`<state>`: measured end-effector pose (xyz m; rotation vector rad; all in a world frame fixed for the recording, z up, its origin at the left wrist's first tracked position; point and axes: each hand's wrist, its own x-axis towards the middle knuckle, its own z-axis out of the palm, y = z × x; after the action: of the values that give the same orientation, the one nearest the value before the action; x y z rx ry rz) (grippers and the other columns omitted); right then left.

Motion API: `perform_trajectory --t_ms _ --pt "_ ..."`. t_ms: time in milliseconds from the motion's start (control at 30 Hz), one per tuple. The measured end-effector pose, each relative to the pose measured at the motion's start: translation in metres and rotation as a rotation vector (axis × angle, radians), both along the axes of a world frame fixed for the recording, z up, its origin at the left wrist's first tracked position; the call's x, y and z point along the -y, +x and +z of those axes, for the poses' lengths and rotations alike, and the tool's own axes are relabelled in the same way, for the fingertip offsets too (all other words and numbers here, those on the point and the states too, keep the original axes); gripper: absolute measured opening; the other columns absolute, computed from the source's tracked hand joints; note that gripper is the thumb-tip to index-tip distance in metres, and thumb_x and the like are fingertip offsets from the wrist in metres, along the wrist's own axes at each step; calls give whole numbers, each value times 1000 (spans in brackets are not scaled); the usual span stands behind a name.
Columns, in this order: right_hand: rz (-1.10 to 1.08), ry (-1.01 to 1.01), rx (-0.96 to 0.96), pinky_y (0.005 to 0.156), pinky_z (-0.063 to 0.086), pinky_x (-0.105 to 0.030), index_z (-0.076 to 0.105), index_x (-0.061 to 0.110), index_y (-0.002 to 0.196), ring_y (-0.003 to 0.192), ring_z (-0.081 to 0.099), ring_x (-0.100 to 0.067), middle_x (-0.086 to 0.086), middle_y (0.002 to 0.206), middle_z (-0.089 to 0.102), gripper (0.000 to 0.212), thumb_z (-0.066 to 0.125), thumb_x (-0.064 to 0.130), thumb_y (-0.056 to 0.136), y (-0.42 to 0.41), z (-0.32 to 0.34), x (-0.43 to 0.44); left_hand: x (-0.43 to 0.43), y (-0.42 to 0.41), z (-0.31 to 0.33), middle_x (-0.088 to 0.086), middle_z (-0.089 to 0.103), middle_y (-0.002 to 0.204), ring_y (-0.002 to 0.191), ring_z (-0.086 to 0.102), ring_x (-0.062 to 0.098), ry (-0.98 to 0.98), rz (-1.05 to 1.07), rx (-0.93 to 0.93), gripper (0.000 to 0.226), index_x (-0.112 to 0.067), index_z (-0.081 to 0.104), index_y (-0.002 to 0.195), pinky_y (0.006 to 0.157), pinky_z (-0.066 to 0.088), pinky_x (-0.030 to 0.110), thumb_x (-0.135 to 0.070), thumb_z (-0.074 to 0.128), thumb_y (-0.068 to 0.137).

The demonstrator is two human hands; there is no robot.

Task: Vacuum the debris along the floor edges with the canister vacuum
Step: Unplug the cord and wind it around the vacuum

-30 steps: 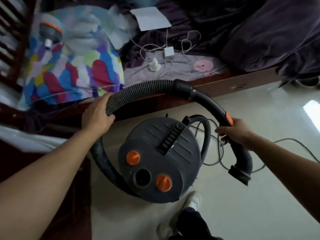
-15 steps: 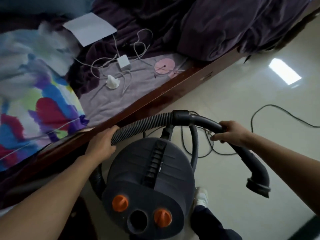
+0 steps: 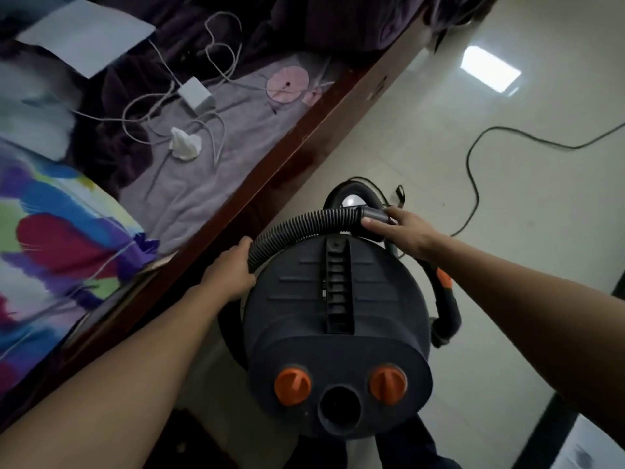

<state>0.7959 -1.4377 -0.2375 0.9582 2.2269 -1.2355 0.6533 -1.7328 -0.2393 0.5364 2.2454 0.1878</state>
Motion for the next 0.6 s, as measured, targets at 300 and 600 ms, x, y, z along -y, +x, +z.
perform_trajectory --t_ms 300,600 --pt "123 108 91 103 42 -41 43 25 145 123 53 -29 -10 137 55 88 55 78 76 7 -20 -18 -71 11 -7 7 36 150 135 36 30 204 121 15 45 -30 39 145 111 30 40 -39 35 101" --pt "422 254 139 82 48 -39 41 33 136 103 58 -27 -4 119 60 95 31 95 64 -2 -39 -34 -125 14 -4 5 62 108 104 56 26 231 468 -14 33 -16 61 96 90 48 38 -42 72 81"
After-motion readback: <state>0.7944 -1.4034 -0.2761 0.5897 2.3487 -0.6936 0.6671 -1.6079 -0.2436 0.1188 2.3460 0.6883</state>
